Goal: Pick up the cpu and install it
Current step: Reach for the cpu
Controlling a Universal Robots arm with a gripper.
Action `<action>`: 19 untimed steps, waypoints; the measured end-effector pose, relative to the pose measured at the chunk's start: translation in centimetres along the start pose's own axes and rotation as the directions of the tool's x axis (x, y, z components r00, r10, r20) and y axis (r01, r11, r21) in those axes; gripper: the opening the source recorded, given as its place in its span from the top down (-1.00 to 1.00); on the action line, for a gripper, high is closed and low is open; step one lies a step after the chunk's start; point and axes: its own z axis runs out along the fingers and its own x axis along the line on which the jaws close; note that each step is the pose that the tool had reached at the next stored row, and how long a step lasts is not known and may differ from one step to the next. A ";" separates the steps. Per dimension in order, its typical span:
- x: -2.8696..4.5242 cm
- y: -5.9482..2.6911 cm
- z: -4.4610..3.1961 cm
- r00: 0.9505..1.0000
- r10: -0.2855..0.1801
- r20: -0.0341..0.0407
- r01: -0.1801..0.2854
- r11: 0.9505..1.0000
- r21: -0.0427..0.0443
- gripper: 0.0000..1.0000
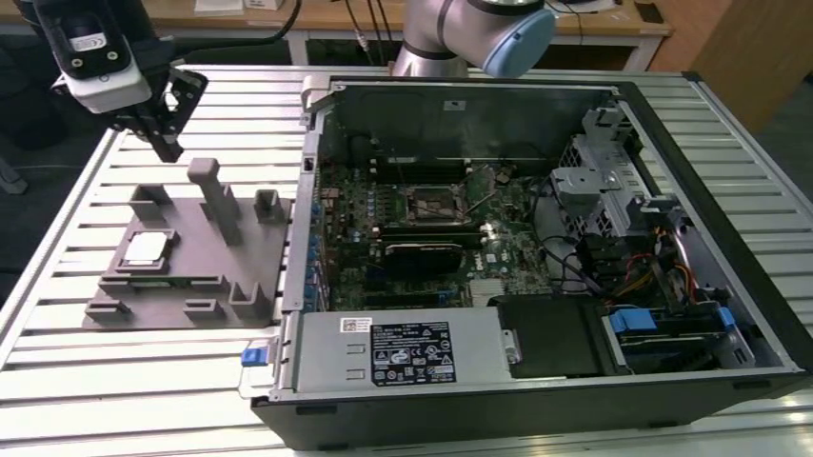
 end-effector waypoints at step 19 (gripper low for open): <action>4.11 -0.38 2.68 1.000 0.000 0.001 0.000 1.000 0.010 0.79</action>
